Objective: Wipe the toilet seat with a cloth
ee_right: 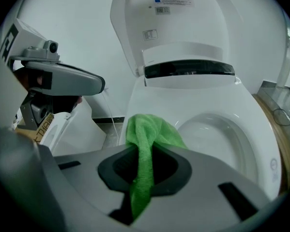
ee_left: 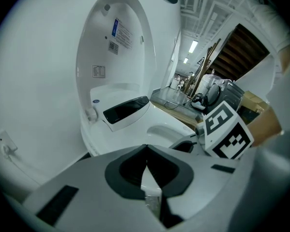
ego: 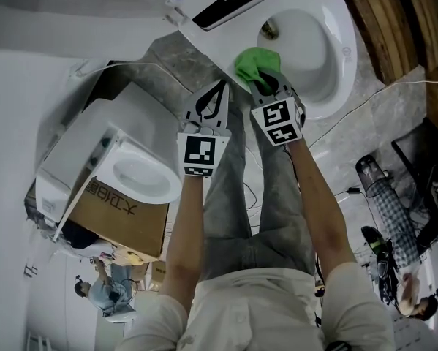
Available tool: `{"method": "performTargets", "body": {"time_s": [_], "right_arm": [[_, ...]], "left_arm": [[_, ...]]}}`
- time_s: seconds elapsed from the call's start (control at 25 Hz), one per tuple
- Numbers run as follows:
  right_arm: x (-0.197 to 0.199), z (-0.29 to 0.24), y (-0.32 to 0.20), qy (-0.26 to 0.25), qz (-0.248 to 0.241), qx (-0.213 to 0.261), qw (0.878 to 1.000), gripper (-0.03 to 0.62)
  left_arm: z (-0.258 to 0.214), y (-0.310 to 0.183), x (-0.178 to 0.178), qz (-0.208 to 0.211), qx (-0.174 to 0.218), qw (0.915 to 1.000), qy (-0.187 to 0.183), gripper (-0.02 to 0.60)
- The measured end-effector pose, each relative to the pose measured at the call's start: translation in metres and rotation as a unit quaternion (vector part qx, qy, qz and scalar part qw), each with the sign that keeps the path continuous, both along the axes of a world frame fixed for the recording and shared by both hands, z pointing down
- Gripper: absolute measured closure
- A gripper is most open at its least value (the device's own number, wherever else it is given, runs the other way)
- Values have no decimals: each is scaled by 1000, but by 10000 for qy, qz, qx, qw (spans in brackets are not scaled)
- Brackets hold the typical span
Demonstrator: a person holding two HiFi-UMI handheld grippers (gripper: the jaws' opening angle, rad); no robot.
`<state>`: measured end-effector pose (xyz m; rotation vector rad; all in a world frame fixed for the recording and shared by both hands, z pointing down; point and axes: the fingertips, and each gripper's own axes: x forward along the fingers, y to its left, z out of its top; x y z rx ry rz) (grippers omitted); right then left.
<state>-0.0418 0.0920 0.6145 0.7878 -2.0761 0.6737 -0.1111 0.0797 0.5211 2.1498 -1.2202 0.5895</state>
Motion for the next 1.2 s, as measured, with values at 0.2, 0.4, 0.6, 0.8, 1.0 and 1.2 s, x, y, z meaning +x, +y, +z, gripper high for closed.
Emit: {"method": "performTargets", "body": {"time_s": [0.2,0.4,0.6,0.8,1.0,1.2], "right_arm": [[-6,0,-12,-38,-89,54,9999,551],[-12,0,-24,-84,-151,100,9998,549],[-15,0,-33,-115,-204,129,9996,549],[-19,-1,-46,-137,-239,165,9995,549],[-20,-1,-62,-153,-284,239,9992,549],[-20,0,-75,-144,-341,302,9989,549]], "left_arm": [[1,-6,-2,-72,3,10000,5,569],[1,-13,-3,-121,11,9999,5,569],[1,-19,-3,-146,14,9999,0,569],[0,-25,-2,-174,30,9998,3,569],[-1,-29,-1,-187,41,9998,1,569],[-1,-34,0,-210,46,9998,-5,569]]}}
